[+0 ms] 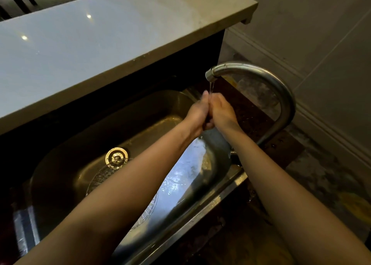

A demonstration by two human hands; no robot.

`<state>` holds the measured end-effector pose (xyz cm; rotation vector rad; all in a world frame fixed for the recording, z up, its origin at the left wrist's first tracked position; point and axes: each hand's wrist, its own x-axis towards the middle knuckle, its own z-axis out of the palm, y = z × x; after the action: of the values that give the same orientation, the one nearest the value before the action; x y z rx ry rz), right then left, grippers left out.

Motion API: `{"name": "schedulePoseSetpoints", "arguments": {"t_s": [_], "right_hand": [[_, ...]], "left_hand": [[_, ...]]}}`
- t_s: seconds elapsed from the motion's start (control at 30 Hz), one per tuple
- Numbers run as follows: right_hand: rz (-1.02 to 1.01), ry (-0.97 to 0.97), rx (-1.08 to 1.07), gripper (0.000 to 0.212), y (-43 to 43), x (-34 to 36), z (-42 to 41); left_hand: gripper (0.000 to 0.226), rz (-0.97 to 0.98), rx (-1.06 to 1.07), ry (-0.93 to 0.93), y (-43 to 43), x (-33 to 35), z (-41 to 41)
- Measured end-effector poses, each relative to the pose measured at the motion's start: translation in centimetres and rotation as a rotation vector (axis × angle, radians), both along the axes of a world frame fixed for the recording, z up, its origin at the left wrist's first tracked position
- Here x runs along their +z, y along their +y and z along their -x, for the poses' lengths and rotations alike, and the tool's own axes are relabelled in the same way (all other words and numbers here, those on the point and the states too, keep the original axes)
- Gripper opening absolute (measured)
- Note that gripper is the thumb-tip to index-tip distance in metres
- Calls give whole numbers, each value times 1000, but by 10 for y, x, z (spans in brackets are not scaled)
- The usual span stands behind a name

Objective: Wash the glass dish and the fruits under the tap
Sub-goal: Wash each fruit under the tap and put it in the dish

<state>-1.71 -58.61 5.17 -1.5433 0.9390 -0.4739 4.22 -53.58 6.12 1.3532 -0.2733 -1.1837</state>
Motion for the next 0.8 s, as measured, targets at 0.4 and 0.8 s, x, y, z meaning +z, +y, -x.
{"name": "schedulePoseSetpoints", "arguments": {"t_s": [0.4,0.8], "right_hand": [[11,-17,-58,25,7,0,-9],[182,102,155,35,14,-7,-5]], "left_hand": [[32,12,36,-30,4,2,-2],[50,-67,5,-24,18,-2,-25]]}}
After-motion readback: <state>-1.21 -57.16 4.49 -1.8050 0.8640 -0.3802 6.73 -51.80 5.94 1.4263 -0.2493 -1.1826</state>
